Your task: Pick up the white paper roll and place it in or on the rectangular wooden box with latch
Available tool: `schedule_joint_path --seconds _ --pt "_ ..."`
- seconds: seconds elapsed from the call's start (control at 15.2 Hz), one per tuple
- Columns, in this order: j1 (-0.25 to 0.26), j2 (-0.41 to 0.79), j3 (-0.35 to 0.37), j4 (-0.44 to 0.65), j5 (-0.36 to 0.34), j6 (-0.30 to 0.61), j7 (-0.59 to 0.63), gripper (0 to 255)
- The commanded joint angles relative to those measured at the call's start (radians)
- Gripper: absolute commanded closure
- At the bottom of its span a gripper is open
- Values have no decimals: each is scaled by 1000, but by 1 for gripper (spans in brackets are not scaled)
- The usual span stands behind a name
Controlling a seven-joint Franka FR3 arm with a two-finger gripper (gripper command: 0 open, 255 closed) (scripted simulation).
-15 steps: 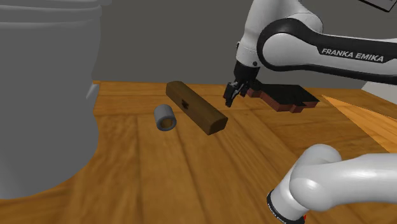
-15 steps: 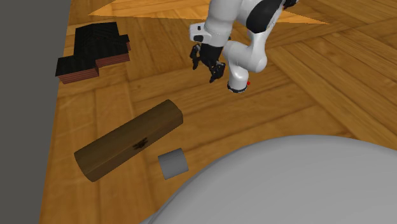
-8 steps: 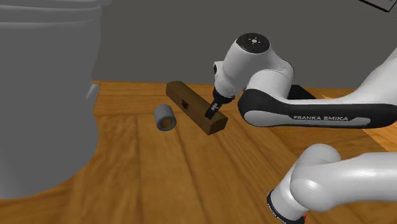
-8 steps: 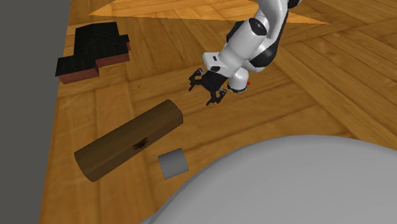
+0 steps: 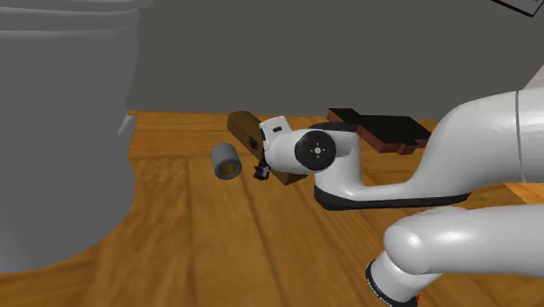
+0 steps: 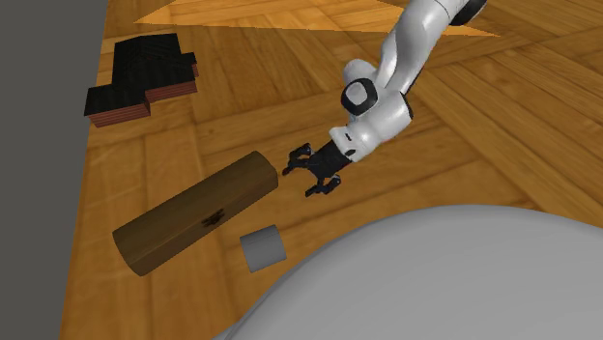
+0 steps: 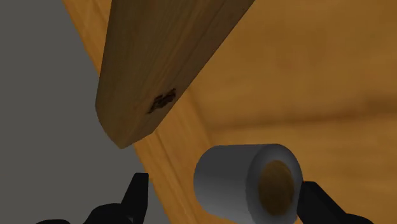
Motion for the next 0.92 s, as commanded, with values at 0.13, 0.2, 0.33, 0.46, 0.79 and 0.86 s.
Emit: schedule_joint_path --seconds 0.13,0.2,0.33,0.46,0.79,0.86 --pt "-575 -272 502 98 -485 441 563 0" --pt "-739 -661 595 140 -470 777 737 0" --pt "-803 -970 688 127 -190 973 659 0" --pt "-813 -956 725 120 -85 954 565 0" --pt "-902 -993 756 174 -17 992 547 0" --pt "-929 -1003 765 192 2 1001 542 0"
